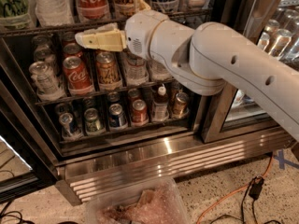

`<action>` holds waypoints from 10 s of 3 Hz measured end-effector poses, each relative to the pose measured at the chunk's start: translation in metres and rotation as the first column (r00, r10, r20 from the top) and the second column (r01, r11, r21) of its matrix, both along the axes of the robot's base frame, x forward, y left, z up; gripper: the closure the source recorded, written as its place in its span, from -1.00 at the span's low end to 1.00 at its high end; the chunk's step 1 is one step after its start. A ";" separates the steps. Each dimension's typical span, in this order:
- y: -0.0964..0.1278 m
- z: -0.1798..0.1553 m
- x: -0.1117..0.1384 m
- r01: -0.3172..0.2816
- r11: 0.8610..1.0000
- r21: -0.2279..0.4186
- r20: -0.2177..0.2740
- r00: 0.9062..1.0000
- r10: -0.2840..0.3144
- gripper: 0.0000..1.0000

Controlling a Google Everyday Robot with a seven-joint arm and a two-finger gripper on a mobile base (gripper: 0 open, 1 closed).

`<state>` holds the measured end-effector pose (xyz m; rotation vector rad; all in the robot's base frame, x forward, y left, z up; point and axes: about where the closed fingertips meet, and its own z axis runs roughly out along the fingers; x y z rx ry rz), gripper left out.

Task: Pick orange can from top shelf of fridge

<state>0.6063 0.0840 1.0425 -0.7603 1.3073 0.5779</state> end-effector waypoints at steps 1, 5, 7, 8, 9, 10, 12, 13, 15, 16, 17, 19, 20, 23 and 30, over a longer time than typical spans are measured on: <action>-0.005 0.002 0.006 -0.028 0.999 -0.027 0.010 1.000 0.028 -1.00; -0.018 0.005 0.027 -0.073 0.996 -0.056 0.007 0.997 0.073 -1.00; -0.040 0.008 0.045 -0.026 0.997 -0.075 0.007 1.000 0.026 -1.00; -0.040 0.008 0.052 -0.029 0.997 -0.069 0.013 0.999 0.030 -1.00; -0.033 0.007 0.060 -0.046 0.997 -0.062 0.020 0.999 0.047 -1.00; -0.027 0.010 0.067 -0.058 0.997 -0.060 0.033 0.998 0.060 -0.98; -0.025 0.011 0.072 -0.060 0.996 -0.061 0.044 0.997 0.063 -0.62; -0.026 0.012 0.075 -0.049 0.997 -0.063 0.050 0.997 0.052 -0.72; -0.052 0.017 0.089 0.062 0.997 -0.040 0.079 0.995 -0.059 -0.70; -0.056 0.019 0.094 0.100 0.995 -0.021 0.085 0.992 -0.098 -0.64; -0.054 0.017 0.094 0.104 0.994 -0.014 0.083 0.991 -0.103 -0.52; -0.045 0.015 0.098 0.115 0.993 0.013 0.073 0.991 -0.116 -0.52; -0.043 0.017 0.101 0.120 0.993 0.021 0.076 0.990 -0.121 -0.50; -0.037 0.021 0.102 0.124 0.992 0.035 0.086 0.988 -0.127 0.35; -0.020 0.043 0.047 -0.038 0.994 -0.101 0.055 0.998 0.044 1.00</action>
Offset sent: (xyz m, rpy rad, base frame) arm 0.0224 -0.0205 0.0021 -0.0646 -0.0153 0.0680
